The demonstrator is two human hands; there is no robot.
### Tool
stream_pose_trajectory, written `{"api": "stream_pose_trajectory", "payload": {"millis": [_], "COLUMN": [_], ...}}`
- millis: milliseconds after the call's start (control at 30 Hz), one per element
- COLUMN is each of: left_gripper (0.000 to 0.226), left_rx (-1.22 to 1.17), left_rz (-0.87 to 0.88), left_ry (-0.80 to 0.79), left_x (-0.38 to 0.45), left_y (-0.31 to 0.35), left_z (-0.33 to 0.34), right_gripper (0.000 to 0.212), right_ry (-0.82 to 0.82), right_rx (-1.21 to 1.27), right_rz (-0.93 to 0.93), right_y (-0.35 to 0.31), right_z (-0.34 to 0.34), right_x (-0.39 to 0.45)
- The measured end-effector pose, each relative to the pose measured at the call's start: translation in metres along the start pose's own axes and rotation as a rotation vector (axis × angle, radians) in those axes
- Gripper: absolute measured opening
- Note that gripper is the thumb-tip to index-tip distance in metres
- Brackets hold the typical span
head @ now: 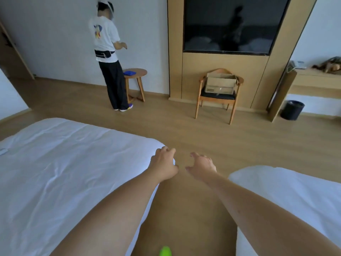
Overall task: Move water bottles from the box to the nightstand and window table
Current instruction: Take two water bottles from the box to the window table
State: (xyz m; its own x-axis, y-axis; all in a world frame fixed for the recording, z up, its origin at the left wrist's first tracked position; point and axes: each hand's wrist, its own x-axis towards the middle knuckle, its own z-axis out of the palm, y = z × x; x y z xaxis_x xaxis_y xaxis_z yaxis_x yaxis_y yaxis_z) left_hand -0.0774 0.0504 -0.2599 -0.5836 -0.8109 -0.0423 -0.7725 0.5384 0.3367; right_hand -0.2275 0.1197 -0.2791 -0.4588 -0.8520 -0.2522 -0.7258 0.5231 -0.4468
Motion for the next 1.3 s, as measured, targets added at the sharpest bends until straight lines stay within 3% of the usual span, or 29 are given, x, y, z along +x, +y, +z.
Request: {"api": "stream_pose_trajectory", "payload": {"millis": [233, 500, 867, 1300], "left_gripper": [0.054, 0.054, 0.058, 0.057], "left_rx": [-0.046, -0.058, -0.017, 0.004], "left_rz": [0.152, 0.258, 0.269, 0.255], "left_ry": [-0.102, -0.171, -0.126, -0.111], "left_x": [0.164, 0.286, 0.498, 0.773], "left_y": [0.006, 0.014, 0.036, 0.089], "left_z": [-0.008, 0.002, 0.009, -0.008], "right_gripper": [0.066, 0.065, 0.064, 0.065], "right_ry": [0.092, 0.135, 0.167, 0.185], "right_rx": [0.019, 0.058, 0.096, 0.09], "right_rz": [0.176, 0.323, 0.316, 0.285], "right_y": [-0.003, 0.011, 0.04, 0.08], "right_z": [-0.046, -0.072, -0.12, -0.246], "right_x": [0.109, 0.201, 0.401, 0.662]}}
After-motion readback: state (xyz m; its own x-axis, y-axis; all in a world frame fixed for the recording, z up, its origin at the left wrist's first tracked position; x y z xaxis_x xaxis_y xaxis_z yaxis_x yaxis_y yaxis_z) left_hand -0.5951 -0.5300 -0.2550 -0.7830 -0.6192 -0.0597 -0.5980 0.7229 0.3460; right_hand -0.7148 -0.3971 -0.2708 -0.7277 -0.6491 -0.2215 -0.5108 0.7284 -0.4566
